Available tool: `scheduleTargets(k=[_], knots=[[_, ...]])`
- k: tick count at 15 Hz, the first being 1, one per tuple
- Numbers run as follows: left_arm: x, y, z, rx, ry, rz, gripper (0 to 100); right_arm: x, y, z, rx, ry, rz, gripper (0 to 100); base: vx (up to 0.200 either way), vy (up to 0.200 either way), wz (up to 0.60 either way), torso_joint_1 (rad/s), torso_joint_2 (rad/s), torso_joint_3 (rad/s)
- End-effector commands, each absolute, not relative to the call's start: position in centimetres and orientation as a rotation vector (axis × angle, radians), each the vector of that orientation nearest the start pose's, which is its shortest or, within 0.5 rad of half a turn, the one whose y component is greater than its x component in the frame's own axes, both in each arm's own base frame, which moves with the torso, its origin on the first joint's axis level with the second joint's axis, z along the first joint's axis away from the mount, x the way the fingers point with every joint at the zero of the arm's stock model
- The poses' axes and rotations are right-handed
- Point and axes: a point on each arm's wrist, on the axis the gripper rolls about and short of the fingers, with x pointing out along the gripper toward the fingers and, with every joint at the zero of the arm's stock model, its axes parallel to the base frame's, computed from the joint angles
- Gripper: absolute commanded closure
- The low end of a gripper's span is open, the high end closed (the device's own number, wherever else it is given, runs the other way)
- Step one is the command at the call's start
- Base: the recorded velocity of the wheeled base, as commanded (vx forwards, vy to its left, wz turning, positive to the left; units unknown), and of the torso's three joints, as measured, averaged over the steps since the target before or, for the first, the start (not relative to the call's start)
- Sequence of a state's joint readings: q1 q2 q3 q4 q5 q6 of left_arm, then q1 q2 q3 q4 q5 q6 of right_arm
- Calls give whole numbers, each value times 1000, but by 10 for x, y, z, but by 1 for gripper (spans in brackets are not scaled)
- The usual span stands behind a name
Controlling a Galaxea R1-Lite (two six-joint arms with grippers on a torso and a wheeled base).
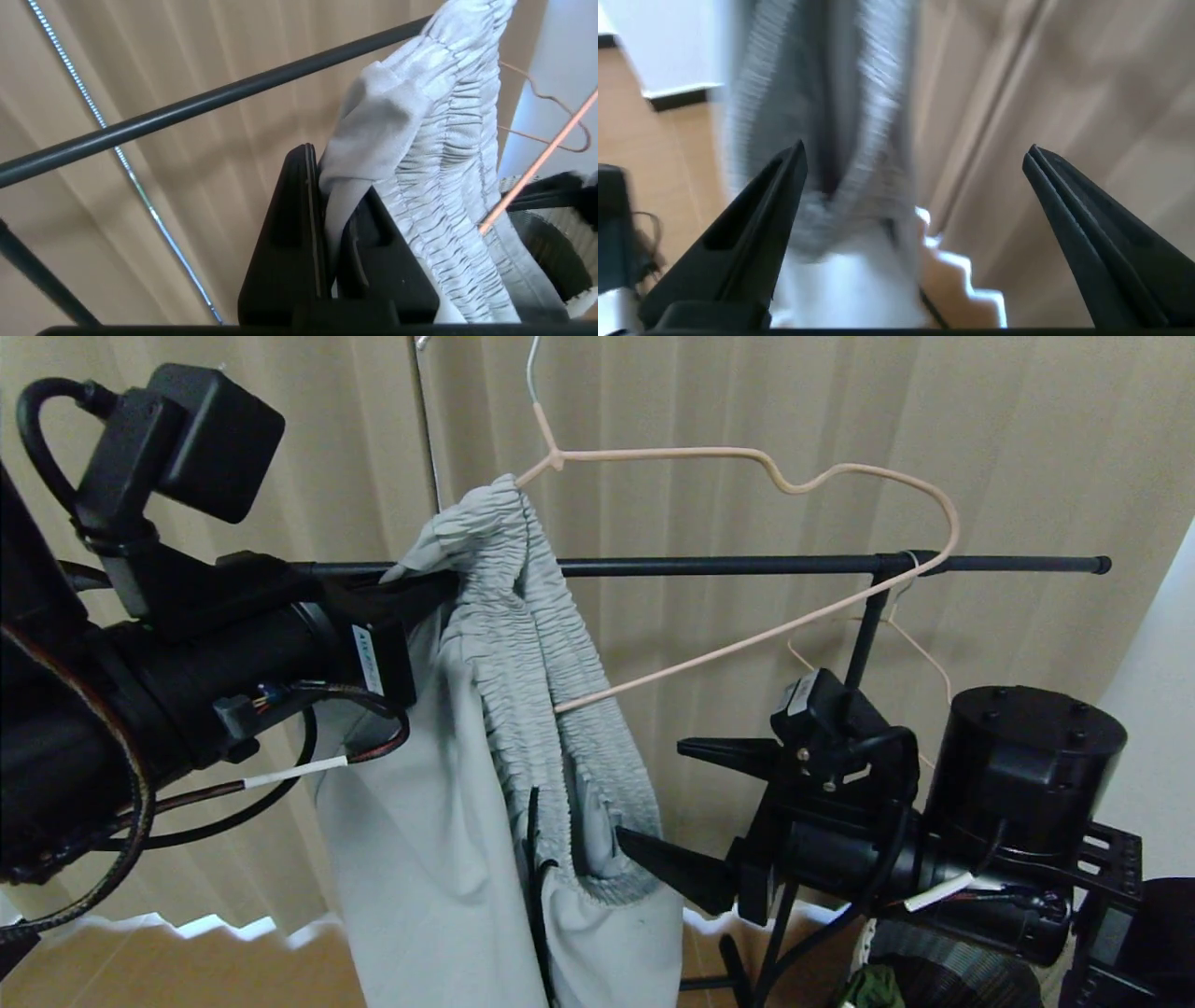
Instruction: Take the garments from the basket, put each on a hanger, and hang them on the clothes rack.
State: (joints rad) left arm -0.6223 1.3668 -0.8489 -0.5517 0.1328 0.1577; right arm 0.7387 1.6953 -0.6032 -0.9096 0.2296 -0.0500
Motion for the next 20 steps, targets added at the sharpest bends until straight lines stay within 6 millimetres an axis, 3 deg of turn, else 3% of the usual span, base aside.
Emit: scheduleTargets(k=[1,2,6,9,14,20], knots=[[188,-131,278,139,-77,-485,100,209,197,148,-106,201,962,0,0,0,0,0,0,0],[187,-130,279,138,-82,-483,100,207,195,147,-109,208,954,100,0,0,0,0,0,0],[188,-125,279,172,-86,-461,100,207,183,147,-111,210,898,100,0,0,0,0,0,0],[192,-110,273,284,-87,-392,100,214,165,155,-100,185,828,100,0,0,0,0,0,0],[177,-94,259,362,-70,-370,100,231,139,163,-86,155,713,100,0,0,0,0,0,0],[170,-76,241,526,-34,-312,100,246,125,170,-81,130,645,100,0,0,0,0,0,0]])
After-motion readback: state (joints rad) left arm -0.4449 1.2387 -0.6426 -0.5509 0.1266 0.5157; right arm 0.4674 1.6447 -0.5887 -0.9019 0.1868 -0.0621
